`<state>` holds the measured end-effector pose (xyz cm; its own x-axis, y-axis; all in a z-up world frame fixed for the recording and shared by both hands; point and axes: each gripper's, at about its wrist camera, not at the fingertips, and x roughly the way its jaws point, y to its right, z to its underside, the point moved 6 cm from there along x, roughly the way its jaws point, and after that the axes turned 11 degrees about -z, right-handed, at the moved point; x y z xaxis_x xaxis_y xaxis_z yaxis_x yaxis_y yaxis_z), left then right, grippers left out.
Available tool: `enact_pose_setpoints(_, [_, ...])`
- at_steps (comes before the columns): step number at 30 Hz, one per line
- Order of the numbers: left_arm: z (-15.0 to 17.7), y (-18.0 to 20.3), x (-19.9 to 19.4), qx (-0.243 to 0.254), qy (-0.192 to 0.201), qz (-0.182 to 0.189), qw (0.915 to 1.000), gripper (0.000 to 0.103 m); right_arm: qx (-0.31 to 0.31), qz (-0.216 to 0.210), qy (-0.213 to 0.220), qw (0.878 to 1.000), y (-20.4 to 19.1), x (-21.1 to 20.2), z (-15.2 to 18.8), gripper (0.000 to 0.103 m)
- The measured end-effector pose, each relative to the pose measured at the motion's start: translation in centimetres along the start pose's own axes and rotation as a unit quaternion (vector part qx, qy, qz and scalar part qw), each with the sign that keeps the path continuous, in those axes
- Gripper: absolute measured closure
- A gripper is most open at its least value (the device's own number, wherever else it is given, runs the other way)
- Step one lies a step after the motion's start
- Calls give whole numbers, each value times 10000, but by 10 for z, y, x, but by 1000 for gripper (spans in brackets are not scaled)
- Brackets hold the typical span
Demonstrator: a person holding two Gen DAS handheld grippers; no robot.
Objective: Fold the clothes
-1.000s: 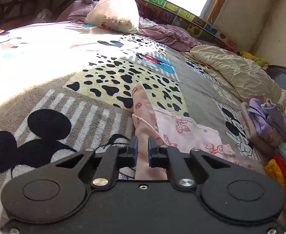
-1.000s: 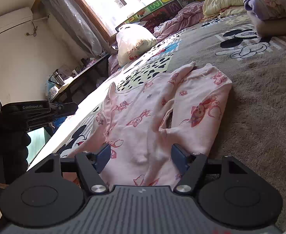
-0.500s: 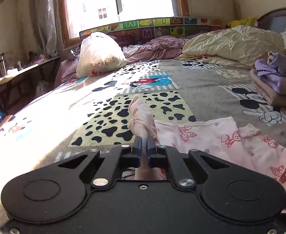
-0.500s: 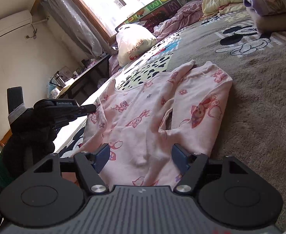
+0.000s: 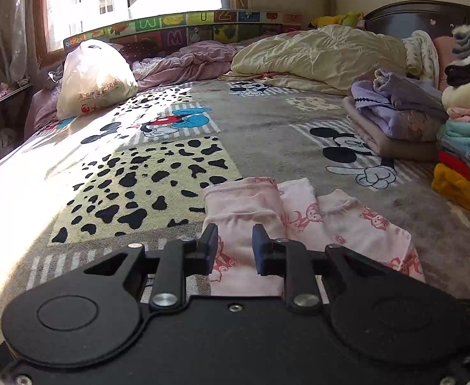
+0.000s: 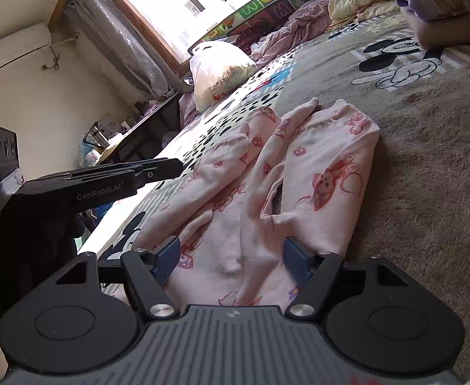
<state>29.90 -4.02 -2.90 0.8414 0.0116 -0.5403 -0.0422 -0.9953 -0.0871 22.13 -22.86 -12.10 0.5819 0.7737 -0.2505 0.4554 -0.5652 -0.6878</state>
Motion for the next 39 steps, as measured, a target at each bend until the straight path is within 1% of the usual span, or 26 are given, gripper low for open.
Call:
enact_pose_setpoints(2, [-7, -9, 16, -423, -185, 122, 9989, 71, 0, 0, -1, 10000, 0, 0, 0, 32])
enact_pose_setpoints(4, [-9, -12, 37, -692, -424, 163, 9966, 68, 1, 0, -2, 10000, 0, 0, 0, 32])
enact_pose_setpoints(5, [-9, -14, 47, -810, -557, 177, 9950, 64, 1, 0, -2, 10000, 0, 0, 0, 32])
enact_pose_setpoints(7, [-5, -17, 66, -1019, -843, 197, 9910, 63, 1, -3, -2, 10000, -1, -1, 0, 32])
enact_pose_setpoints(9, [-1, -22, 79, -1250, -1043, 274, 9863, 63, -8, -12, -3, 10000, -1, -1, 0, 32])
enact_pose_setpoints(11, [1, -24, 83, -1482, -1101, 477, 9816, 69, -20, -24, -4, 10000, -1, 0, 0, 31])
enact_pose_setpoints(12, [0, -23, 81, -1508, -1053, 596, 9811, 78, -27, -31, -4, 10000, -1, 0, 0, 30])
enact_pose_setpoints(13, [-2, -23, 78, -1486, -974, 606, 9822, 84, -33, -37, -5, 10000, -1, 0, 0, 30])
enact_pose_setpoints(14, [-4, -24, 72, -1426, -872, 532, 9845, 94, -39, -43, -5, 10000, -1, 0, 0, 29])
enact_pose_setpoints(15, [-6, -24, 67, -1366, -770, 458, 9866, 96, -44, -49, -6, 10000, -1, 1, 0, 29])
enact_pose_setpoints(18, [-11, -28, 46, -1164, -403, 286, 9920, 100, -38, -68, 0, 10000, -1, 1, 0, 29])
enact_pose_setpoints(20, [-11, -36, 32, -1136, -203, 208, 9931, 102, -31, -74, 3, 10000, -1, 1, 0, 29])
enact_pose_setpoints(23, [-11, -59, 11, -1258, 63, -48, 9920, 102, -28, -76, 4, 10000, -1, 1, 0, 29])
enact_pose_setpoints(26, [-7, -98, -10, -1472, 291, -374, 9880, 103, -17, -84, 9, 10000, 0, 1, 0, 29])
enact_pose_setpoints(29, [3, -138, -28, -1663, 364, -758, 9825, 103, -14, -84, 12, 10000, 0, 2, 0, 29])
enact_pose_setpoints(32, [28, -187, -45, -1939, 282, -1197, 9733, 103, -16, -87, 16, 10000, 0, 2, 0, 29])
enact_pose_setpoints(35, [60, -230, -58, -2289, 113, -1578, 9605, 103, -19, -90, 20, 10000, 0, 2, 0, 29])
enact_pose_setpoints(39, [106, -271, -74, -2849, -129, -1888, 9397, 103, -41, -82, 23, 10000, -1, 2, 1, 29])
